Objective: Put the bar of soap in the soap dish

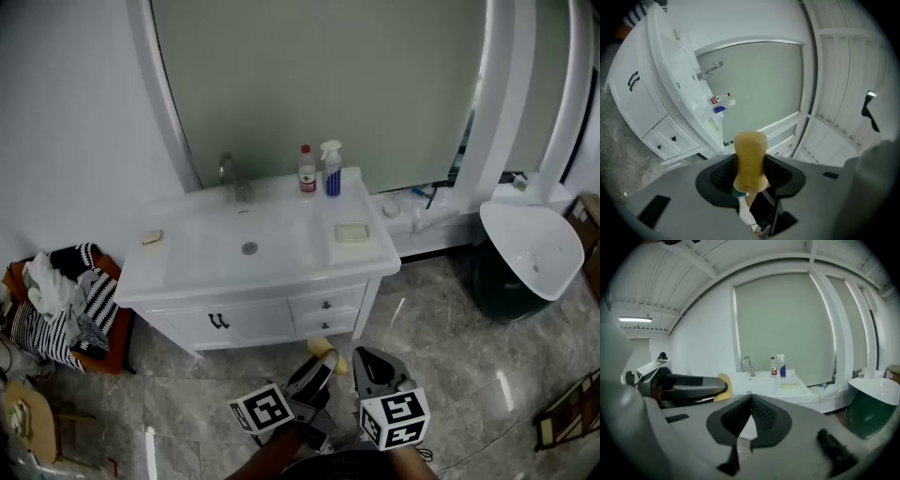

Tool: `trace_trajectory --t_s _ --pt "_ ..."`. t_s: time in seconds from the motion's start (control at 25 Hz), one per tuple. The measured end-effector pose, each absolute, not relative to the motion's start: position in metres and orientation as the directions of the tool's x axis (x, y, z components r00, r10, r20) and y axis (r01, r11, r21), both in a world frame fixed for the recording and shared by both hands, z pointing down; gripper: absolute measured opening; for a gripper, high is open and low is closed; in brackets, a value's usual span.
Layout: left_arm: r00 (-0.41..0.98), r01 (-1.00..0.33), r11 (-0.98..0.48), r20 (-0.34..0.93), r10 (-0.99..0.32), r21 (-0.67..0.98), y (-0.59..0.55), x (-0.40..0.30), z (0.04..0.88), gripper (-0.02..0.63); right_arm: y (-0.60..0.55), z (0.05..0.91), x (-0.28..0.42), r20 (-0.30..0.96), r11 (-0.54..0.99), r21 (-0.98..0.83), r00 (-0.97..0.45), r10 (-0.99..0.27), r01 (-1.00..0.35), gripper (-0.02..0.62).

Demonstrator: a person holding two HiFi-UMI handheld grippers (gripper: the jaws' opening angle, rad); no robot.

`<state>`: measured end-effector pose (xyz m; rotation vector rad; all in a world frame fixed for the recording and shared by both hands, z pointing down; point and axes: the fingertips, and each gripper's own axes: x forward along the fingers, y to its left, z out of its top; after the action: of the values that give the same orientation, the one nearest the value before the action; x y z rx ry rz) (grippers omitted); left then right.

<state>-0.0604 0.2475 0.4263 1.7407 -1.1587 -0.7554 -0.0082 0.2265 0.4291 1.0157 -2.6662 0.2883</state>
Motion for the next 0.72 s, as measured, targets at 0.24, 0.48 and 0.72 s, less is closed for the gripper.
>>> trace_trajectory --t_s 0.24,0.48,0.72 --pt "0.377 -0.388 -0.167 -0.01 -0.926 0.906 0.247 -0.06 0.427 0.184 0.226 0.428 -0.008 0.315 0.731 -0.089 -0.715 -0.624 -0.677 0.011" --pt "0.382 -0.403 -0.151 0.016 -0.924 0.903 0.239 -0.058 0.431 0.184 0.218 0.429 -0.002 0.308 0.718 -0.087 -0.704 -0.64 -0.691 0.011" --pt "0.396 -0.387 -0.169 -0.003 -0.918 0.907 0.227 -0.053 0.432 0.184 0.208 0.436 0.004 0.316 0.706 -0.101 -0.696 -0.645 -0.701 0.011"
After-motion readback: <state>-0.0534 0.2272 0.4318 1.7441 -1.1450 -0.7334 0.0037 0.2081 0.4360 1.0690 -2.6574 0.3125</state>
